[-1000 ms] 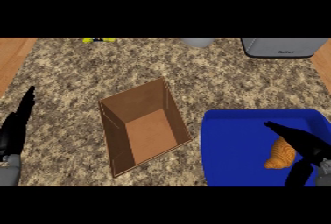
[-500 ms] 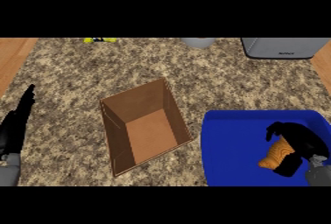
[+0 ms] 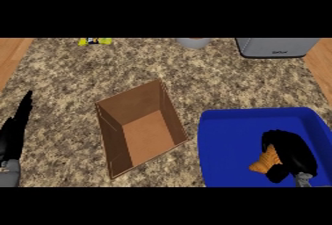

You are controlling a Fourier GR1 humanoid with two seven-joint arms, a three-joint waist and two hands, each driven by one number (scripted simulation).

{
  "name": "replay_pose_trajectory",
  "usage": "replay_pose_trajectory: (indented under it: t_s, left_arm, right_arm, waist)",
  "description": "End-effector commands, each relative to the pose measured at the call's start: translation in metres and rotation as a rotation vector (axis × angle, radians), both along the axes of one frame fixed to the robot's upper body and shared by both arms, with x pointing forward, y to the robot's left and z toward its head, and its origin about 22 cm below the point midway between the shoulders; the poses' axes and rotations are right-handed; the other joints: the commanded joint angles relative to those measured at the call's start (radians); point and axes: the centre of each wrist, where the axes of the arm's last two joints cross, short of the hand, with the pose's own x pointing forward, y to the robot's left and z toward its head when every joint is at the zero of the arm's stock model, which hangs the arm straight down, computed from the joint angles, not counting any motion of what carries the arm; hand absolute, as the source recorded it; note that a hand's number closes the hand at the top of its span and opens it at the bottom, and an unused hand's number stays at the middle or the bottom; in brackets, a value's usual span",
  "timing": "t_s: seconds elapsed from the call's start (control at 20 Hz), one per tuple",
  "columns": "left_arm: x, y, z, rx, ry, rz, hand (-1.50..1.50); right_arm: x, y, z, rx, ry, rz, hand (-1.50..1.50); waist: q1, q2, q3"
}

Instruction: Pick the croissant from the tray and place it in the cardboard box

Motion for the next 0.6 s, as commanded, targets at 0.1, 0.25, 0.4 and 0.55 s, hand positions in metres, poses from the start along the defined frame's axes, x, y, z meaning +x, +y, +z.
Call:
replay_pose_trajectory:
  t_s: [0.1, 0.25, 0.4, 0.55]
  left_arm:
    - [-0.013, 0.010, 0.001, -0.003, 0.002, 0.020, 0.00]
    - [-0.011, 0.002, -0.004, -0.003, 0.007, 0.019, 0.00]
    - [-0.011, 0.022, 0.000, -0.002, 0.015, 0.010, 0.00]
    - [-0.003, 0.006, 0.005, -0.002, -0.001, -0.022, 0.00]
  right_arm:
    - [-0.061, 0.078, 0.021, 0.090, -0.203, -0.150, 1.50]
    - [-0.099, 0.089, 0.044, 0.043, -0.288, -0.183, 1.50]
    - [-0.118, 0.099, 0.085, 0.042, -0.433, -0.184, 1.50]
    - [-0.119, 0.115, 0.115, 0.005, -0.608, -0.098, 1.50]
  waist:
    - [-0.021, -0.008, 0.007]
    - [-0.031, -0.003, 0.007]
    - [-0.024, 0.000, 0.007]
    - [0.002, 0.004, 0.008]
